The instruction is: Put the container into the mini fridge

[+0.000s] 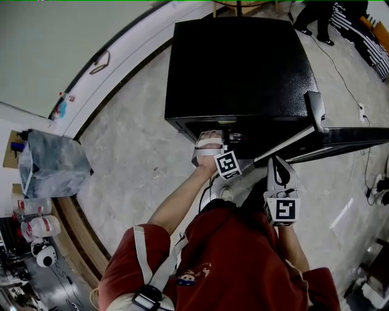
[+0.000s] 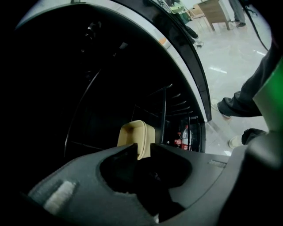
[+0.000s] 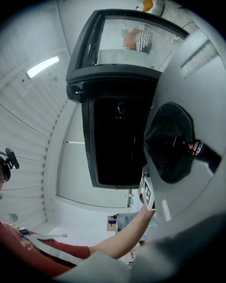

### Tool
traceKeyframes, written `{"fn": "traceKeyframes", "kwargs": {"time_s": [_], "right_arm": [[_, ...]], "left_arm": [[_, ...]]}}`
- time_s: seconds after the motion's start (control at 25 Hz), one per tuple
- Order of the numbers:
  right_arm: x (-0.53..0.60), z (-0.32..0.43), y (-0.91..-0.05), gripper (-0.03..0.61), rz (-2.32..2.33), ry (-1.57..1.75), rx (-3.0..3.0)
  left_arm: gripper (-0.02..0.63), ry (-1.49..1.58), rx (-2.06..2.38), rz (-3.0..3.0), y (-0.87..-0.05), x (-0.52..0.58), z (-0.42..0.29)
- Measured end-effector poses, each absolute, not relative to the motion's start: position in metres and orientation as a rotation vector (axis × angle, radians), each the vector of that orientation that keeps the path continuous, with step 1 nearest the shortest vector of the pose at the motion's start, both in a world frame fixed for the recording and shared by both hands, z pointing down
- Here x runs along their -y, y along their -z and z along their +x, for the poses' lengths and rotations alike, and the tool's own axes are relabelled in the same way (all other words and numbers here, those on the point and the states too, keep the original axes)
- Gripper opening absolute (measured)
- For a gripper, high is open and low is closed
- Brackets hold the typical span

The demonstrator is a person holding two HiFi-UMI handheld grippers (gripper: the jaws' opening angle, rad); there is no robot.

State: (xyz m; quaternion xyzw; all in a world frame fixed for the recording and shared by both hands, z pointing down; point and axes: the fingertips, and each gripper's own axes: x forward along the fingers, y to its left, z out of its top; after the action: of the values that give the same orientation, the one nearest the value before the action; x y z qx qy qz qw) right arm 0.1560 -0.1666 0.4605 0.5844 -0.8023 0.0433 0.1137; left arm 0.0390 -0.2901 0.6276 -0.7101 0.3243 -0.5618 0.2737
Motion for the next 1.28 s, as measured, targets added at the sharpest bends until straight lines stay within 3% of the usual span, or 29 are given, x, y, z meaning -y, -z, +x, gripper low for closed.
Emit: {"fn": "traceKeyframes", "kwargs": {"time_s": [0.68,1.28], "right_arm": [[0.171,0.130,-0.467,0.002,1.637,-0.082,2.421],[0.172,0.111,-0.457,0.002,1.591,-0.073,2.466]], "left_arm": [[0.097,1.444,-1.297,-2.204,-0.590,0.198,-0.023],[0.100,0.740,-1.835,-2.470,-0.505,0.171,-0.054]]}}
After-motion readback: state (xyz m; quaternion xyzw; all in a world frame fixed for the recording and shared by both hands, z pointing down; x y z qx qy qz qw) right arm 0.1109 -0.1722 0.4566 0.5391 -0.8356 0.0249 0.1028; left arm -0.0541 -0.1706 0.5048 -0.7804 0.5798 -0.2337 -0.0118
